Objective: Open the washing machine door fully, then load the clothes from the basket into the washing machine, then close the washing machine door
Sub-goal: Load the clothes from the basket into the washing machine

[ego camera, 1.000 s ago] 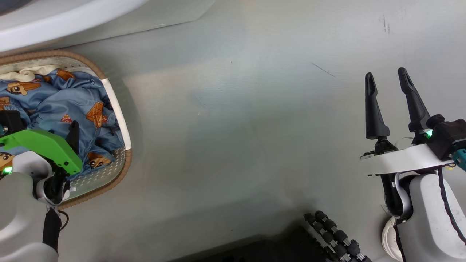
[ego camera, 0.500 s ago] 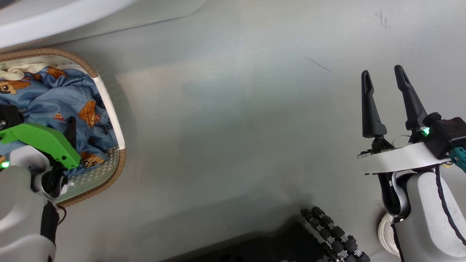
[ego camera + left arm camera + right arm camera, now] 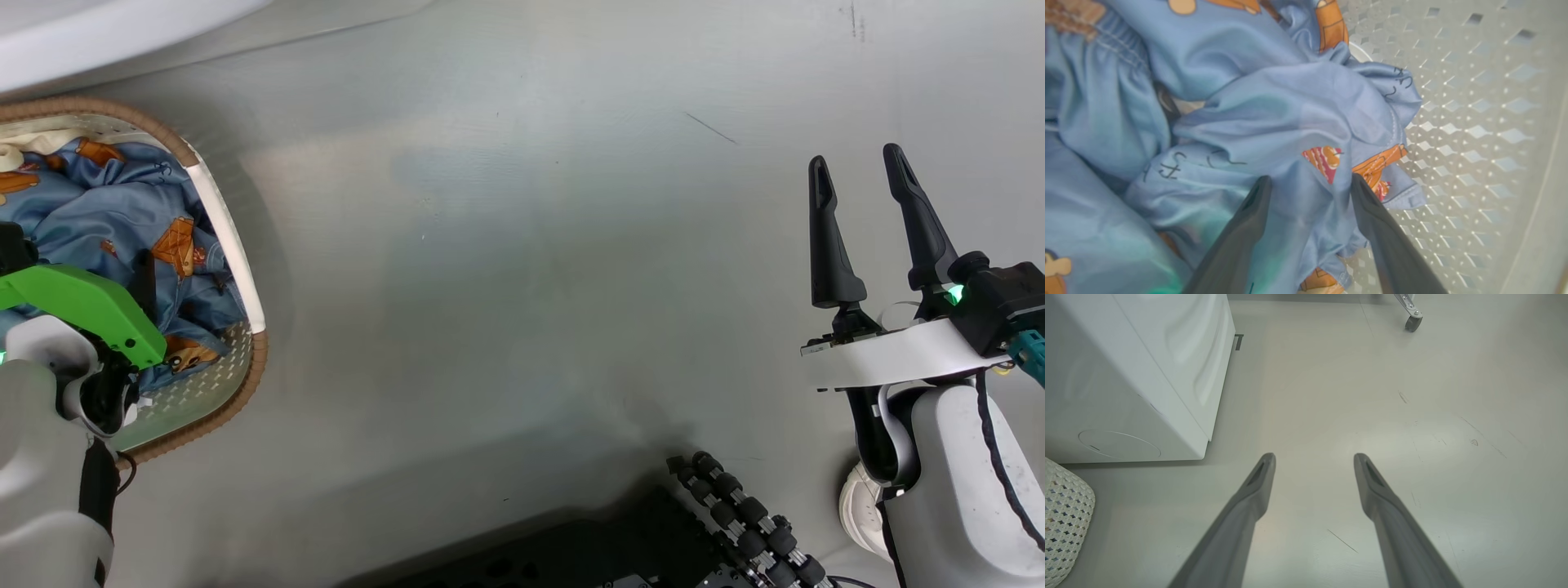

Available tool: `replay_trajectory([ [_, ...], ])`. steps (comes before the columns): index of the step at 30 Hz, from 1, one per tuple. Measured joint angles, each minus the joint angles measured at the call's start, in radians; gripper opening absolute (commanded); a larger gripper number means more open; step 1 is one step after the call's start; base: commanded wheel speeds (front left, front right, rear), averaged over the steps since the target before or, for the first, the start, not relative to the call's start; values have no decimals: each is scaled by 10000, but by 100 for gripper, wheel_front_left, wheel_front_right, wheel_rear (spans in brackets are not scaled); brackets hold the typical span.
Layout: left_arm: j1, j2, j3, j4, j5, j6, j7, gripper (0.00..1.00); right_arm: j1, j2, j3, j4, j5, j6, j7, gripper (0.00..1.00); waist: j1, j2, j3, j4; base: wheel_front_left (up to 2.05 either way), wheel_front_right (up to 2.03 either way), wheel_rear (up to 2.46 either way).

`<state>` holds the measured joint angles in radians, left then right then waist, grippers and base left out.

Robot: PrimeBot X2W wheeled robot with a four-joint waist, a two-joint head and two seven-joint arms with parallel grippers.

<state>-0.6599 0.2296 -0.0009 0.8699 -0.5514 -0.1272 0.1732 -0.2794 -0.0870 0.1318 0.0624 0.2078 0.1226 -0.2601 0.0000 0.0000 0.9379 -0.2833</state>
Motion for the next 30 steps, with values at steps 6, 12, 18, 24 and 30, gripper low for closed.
replay_trajectory([
  [6,-175,2,-44,276,73,0,-190,100,-41,-4,-4,-12,2,0,0,100,0,0,83,-11,0,0,0],
  [12,-221,42,-165,527,247,0,-418,56,-198,-8,-8,-35,2,0,0,100,0,0,123,8,0,0,0],
  [18,-352,38,-232,677,247,0,-700,0,-211,-15,-65,-36,2,0,0,100,0,0,128,69,0,0,0],
  [24,-370,-132,-280,913,245,0,-1020,0,-307,-48,-169,-21,-2,0,0,100,0,0,20,211,0,0,0],
  [30,-342,-583,-349,1003,96,0,-1444,0,-310,-100,-284,44,-81,0,0,100,0,0,-244,434,0,0,0],
])
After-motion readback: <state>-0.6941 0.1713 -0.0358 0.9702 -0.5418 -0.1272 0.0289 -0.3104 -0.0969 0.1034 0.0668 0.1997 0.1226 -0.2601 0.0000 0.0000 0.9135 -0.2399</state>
